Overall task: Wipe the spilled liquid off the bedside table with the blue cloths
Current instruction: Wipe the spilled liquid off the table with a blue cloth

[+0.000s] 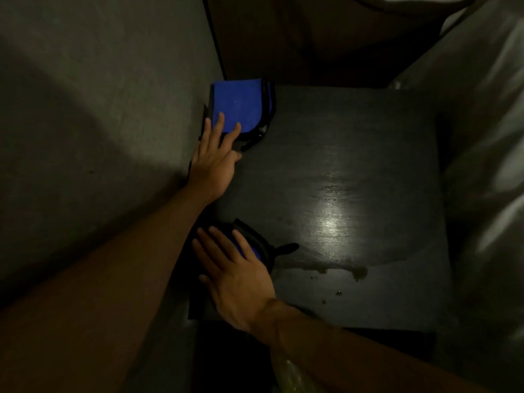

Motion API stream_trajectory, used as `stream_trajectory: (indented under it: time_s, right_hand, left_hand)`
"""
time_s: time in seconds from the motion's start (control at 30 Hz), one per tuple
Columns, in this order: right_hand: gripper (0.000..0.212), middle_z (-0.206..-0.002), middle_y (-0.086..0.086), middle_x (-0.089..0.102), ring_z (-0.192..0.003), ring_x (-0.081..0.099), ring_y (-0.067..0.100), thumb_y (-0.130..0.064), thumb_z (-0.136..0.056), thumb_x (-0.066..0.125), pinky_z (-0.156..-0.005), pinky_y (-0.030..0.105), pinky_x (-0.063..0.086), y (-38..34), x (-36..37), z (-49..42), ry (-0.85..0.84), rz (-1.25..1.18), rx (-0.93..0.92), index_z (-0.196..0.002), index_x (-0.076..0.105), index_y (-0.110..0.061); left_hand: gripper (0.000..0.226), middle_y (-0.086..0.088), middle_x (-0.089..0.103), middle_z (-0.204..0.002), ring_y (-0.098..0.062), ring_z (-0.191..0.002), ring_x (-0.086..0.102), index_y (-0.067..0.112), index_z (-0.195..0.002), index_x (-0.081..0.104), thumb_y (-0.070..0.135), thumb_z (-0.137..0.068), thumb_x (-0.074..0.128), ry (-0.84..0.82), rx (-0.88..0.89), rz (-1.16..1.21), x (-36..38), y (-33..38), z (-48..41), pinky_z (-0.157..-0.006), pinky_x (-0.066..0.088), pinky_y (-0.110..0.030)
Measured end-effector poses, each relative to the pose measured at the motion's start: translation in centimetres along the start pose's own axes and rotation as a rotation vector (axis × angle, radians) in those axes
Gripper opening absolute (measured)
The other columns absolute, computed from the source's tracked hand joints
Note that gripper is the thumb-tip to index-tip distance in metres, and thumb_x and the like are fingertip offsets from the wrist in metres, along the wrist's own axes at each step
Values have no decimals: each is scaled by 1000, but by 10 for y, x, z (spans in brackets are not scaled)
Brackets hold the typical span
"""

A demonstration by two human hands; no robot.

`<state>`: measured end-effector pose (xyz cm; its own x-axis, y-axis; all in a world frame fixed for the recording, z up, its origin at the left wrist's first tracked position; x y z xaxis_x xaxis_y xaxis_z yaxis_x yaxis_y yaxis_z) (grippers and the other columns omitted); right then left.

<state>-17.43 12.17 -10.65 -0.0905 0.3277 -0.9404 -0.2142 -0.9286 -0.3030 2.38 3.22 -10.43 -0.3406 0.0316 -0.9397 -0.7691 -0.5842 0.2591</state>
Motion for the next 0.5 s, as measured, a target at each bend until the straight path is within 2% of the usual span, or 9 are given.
stream_trajectory:
  time_s: [0.2,0.5]
  right_hand:
    - [61,-170,1,14,-157,4,23,-41,-104,27,-125,45,-7,23,-4,11,-52,58,-194,-161,17,-21]
    - [59,-170,2,14,-157,3,22,-39,-107,30,-126,45,-1,54,-11,28,-70,86,-287,-162,19,-20]
  left_hand:
    - [70,-3,-16,-163,-27,-149,-16,32,-154,0,33,-97,41,19,-36,-20,7,-1,0,-120,9,-51]
    - [71,-3,-14,-163,-28,-149,-14,31,-154,1,36,-96,42,41,-24,-40,14,-5,-1,-119,10,-52]
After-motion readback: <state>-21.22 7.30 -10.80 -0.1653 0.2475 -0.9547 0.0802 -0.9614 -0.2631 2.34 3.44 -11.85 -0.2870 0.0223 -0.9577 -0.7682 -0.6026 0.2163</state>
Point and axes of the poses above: each hand's wrist, its own z-axis away from the middle knuckle, its own x-axis out of the palm, y = z × x, the point moved 2 cm from there along -z, towards the middle knuckle
